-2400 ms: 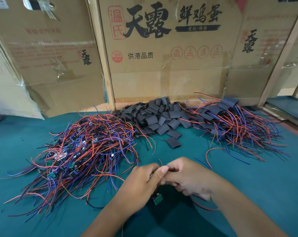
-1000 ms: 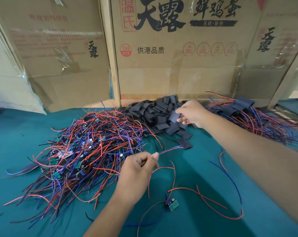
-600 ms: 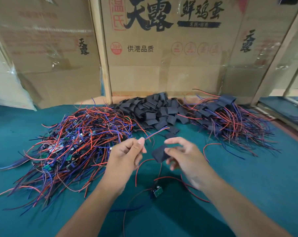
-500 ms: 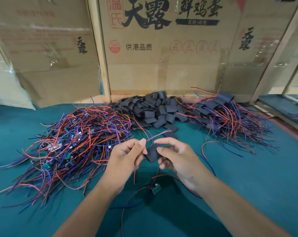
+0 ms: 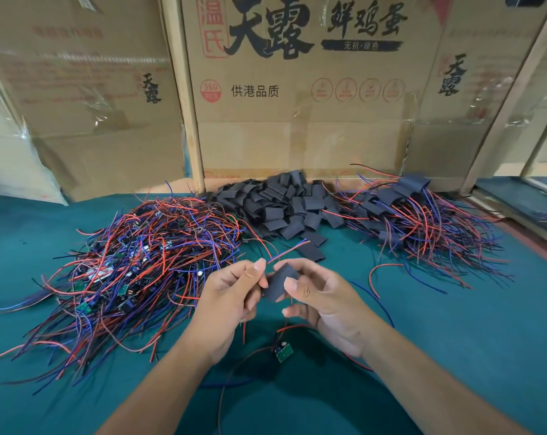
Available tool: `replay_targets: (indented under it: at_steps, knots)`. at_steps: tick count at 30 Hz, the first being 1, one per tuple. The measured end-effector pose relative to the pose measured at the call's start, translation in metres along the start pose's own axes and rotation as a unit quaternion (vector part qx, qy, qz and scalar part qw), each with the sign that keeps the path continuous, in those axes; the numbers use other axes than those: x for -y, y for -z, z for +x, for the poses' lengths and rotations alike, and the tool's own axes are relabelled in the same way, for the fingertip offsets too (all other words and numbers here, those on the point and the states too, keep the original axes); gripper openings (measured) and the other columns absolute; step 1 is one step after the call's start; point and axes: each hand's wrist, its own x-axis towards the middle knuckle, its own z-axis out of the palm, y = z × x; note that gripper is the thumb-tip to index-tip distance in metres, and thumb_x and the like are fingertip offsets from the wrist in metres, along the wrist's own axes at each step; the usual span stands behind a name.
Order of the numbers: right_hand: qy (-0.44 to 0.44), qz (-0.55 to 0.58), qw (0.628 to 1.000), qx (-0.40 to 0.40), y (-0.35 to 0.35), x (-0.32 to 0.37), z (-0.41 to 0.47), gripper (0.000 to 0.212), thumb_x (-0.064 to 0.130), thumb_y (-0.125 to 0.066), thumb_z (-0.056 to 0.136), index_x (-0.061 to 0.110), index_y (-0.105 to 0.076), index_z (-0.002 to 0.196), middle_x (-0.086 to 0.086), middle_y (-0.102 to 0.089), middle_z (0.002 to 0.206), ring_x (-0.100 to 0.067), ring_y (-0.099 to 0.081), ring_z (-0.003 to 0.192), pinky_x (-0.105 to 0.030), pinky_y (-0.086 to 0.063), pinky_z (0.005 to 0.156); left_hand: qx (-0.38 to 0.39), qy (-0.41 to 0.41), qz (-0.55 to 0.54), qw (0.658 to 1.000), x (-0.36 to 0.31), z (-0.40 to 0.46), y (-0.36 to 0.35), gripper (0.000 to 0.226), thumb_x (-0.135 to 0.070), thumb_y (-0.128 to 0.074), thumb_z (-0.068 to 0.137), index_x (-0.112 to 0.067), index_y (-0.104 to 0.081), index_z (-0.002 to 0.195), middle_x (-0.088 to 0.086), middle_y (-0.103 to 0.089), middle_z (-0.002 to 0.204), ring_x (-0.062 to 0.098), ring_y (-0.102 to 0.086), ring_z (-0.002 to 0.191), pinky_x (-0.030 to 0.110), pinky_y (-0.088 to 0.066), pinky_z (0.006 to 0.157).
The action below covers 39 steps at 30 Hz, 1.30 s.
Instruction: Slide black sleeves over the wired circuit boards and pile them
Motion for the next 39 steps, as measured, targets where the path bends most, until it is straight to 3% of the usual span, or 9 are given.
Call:
replay_targets:
  at_steps: [3, 5, 9, 12, 16, 20, 23, 32, 39]
  knots:
    - [0.004, -0.007, 1.000, -0.006, 0.004, -0.002, 0.002, 0.031, 0.018, -0.071, 0.081, 0.004, -0.067, 0.109, -0.011, -0.065, 0.091, -0.015, -0.064, 0.077, -0.025, -0.057, 0.064, -0.006, -0.007, 0.005, 1.000, 0.001, 0.000, 0.000, 0.034, -0.041, -0.063, 0.088, -0.014, -0.059, 0.066, 0.003, -0.032, 0.048, 0.014, -0.016, 0.045, 0.030, -0.014, 0.046]
    - [0.023, 0.007, 0.998, -0.051, 0.011, 0.003, 0.005, 0.030, 0.020, -0.071, 0.079, 0.005, -0.068, 0.104, -0.010, -0.068, 0.094, -0.017, -0.065, 0.077, -0.026, -0.057, 0.061, -0.014, -0.009, 0.013, 1.000, 0.001, 0.001, 0.001, 0.034, -0.041, -0.062, 0.088, -0.015, -0.059, 0.066, 0.002, -0.033, 0.049, 0.014, -0.016, 0.045, 0.028, -0.015, 0.045]
    - [0.103, 0.036, 0.987, -0.120, 0.037, 0.028, 0.006, 0.030, 0.018, -0.063, 0.085, 0.005, -0.062, 0.112, -0.009, -0.070, 0.107, -0.016, -0.065, 0.084, -0.028, -0.058, 0.064, -0.024, -0.013, 0.040, 0.999, 0.001, 0.002, 0.003, 0.034, -0.040, -0.063, 0.088, -0.017, -0.059, 0.064, -0.001, -0.035, 0.049, 0.011, -0.020, 0.043, 0.025, -0.016, 0.044]
    - [0.150, 0.000, 0.984, -0.096, 0.051, 0.040, 0.002, 0.027, 0.015, -0.056, 0.090, 0.006, -0.059, 0.116, -0.004, -0.069, 0.111, -0.011, -0.066, 0.086, -0.031, -0.058, 0.075, -0.023, -0.019, 0.063, 0.998, 0.002, 0.002, 0.003, 0.038, -0.040, -0.067, 0.091, -0.015, -0.059, 0.064, 0.000, -0.036, 0.050, 0.011, -0.022, 0.043, 0.022, -0.020, 0.042]
    - [0.163, -0.072, 0.981, -0.079, 0.054, 0.040, -0.002, 0.028, 0.014, -0.061, 0.089, 0.004, -0.059, 0.115, -0.010, -0.067, 0.117, -0.021, -0.063, 0.101, -0.034, -0.053, 0.083, -0.020, -0.023, 0.079, 0.996, 0.003, 0.001, 0.004, 0.039, -0.041, -0.067, 0.091, -0.015, -0.060, 0.064, 0.000, -0.036, 0.050, 0.010, -0.022, 0.042, 0.020, -0.022, 0.042]
    - [0.174, -0.109, 0.975, -0.088, 0.045, 0.035, -0.001, 0.032, 0.020, -0.074, 0.080, 0.011, -0.066, 0.110, -0.013, -0.068, 0.117, -0.026, -0.060, 0.097, -0.038, -0.049, 0.084, -0.025, -0.025, 0.079, 0.996, 0.001, 0.001, 0.004, 0.037, -0.044, -0.063, 0.087, -0.015, -0.060, 0.063, -0.002, -0.036, 0.050, 0.008, -0.023, 0.042, 0.018, -0.023, 0.042]
    - [0.191, -0.120, 0.970, -0.088, 0.042, 0.033, 0.000, 0.026, 0.017, -0.071, 0.080, 0.017, -0.070, 0.106, -0.010, -0.068, 0.118, -0.024, -0.058, 0.093, -0.040, -0.048, 0.085, -0.028, -0.025, 0.082, 0.996, 0.000, 0.001, 0.003, 0.037, -0.044, -0.063, 0.086, -0.016, -0.060, 0.063, -0.002, -0.036, 0.049, 0.008, -0.024, 0.042, 0.019, -0.022, 0.041]
    - [0.226, -0.151, 0.959, -0.077, 0.042, 0.034, -0.001, 0.024, 0.020, -0.073, 0.079, 0.024, -0.072, 0.103, -0.003, -0.072, 0.110, -0.009, -0.064, 0.092, -0.024, -0.052, 0.081, -0.034, -0.019, 0.086, 0.996, 0.000, 0.001, 0.001, 0.037, -0.045, -0.063, 0.084, -0.017, -0.060, 0.061, -0.001, -0.035, 0.049, 0.011, -0.021, 0.043, 0.022, -0.018, 0.043]
    - [0.204, -0.174, 0.960, -0.081, 0.044, 0.030, 0.002, 0.031, 0.030, -0.079, 0.079, 0.019, -0.070, 0.107, -0.009, -0.069, 0.119, -0.023, -0.061, 0.108, -0.037, -0.047, 0.089, -0.022, -0.016, 0.088, 0.996, 0.000, 0.002, 0.002, 0.039, -0.046, -0.063, 0.085, -0.014, -0.061, 0.063, 0.001, -0.035, 0.049, 0.013, -0.021, 0.044, 0.023, -0.018, 0.044]
